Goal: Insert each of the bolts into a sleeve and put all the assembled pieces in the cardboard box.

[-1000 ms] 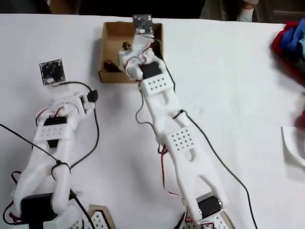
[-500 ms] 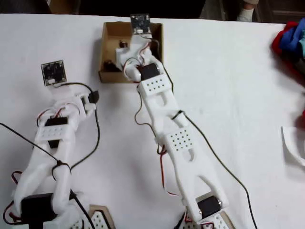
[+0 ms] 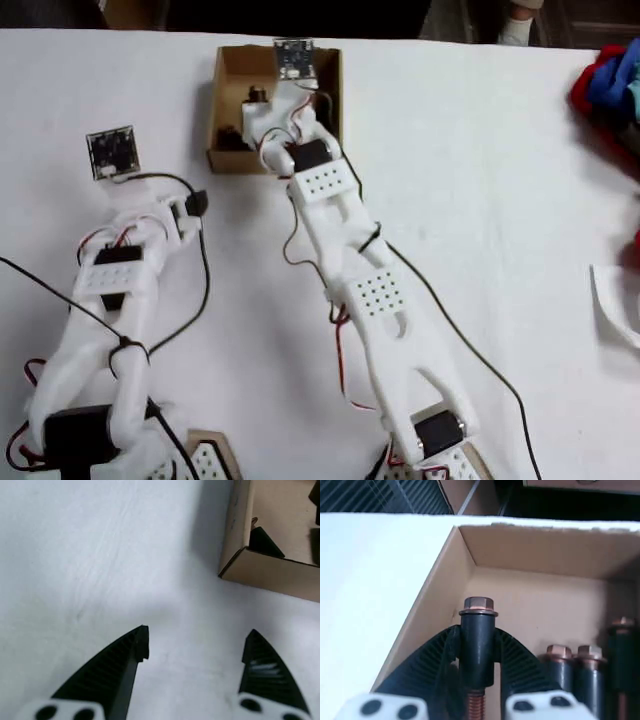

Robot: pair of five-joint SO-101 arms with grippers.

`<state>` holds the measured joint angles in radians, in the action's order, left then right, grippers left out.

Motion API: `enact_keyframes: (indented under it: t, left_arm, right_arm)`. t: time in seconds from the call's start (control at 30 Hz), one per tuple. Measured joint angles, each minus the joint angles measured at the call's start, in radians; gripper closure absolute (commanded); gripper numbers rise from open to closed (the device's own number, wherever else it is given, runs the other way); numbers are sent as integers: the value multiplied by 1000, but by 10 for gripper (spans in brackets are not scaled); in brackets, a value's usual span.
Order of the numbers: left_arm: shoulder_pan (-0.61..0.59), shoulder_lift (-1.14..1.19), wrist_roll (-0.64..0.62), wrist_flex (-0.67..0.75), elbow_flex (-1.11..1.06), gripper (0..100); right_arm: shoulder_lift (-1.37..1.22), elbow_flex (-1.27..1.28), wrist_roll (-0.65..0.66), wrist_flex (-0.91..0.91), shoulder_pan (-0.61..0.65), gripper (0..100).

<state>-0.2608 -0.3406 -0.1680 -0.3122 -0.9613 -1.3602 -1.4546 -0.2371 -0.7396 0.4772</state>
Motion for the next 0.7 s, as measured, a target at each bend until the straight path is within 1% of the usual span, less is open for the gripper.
enact_keyframes:
  t: [0.2,0.7]
  left_arm:
    - [0,0,0,0,-3,688]
    - [2,0,0,0,-3,688]
  right_arm:
    - [-3,75,0,9,-8,979]
    - [-18,80,0,9,-28,979]
